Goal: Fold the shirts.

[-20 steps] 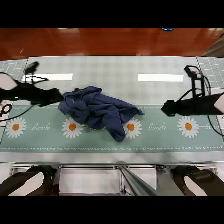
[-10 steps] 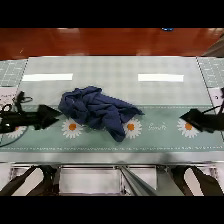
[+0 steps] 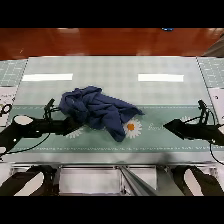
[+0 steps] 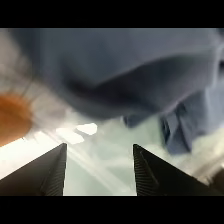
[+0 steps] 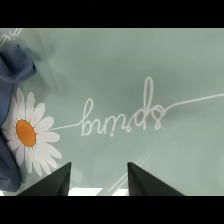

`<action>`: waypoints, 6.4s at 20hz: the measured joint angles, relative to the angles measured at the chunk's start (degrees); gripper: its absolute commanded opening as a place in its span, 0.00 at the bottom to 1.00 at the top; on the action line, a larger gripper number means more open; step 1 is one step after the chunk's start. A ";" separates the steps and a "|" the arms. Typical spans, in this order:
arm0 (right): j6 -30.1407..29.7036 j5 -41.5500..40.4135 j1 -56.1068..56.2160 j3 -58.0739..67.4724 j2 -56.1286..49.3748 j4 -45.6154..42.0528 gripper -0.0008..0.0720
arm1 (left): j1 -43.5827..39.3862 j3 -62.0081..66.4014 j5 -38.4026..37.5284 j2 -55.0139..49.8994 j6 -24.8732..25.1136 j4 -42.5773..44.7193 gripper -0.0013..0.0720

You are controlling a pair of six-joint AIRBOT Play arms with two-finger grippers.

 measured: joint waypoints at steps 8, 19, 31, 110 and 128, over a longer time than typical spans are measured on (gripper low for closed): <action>3.65 -3.85 13.38 -0.39 0.00 0.52 0.57 | -5.79 10.45 7.54 -10.86 -1.68 0.00 0.05; 10.16 -19.93 42.86 0.63 -13.03 10.60 0.57 | -4.55 20.81 0.55 -17.53 -1.55 4.87 0.05; -5.14 -21.51 49.68 12.41 -35.82 29.57 0.05 | -3.19 21.27 -1.14 -17.68 -0.13 5.53 0.05; 0.02 6.80 11.93 50.64 -44.76 -8.83 0.05 | 2.36 24.65 -4.02 -25.00 -6.36 -0.07 0.05; 1.88 17.88 12.22 84.46 -9.07 -11.21 0.05 | 26.86 89.68 -16.31 9.29 -12.50 -0.15 0.05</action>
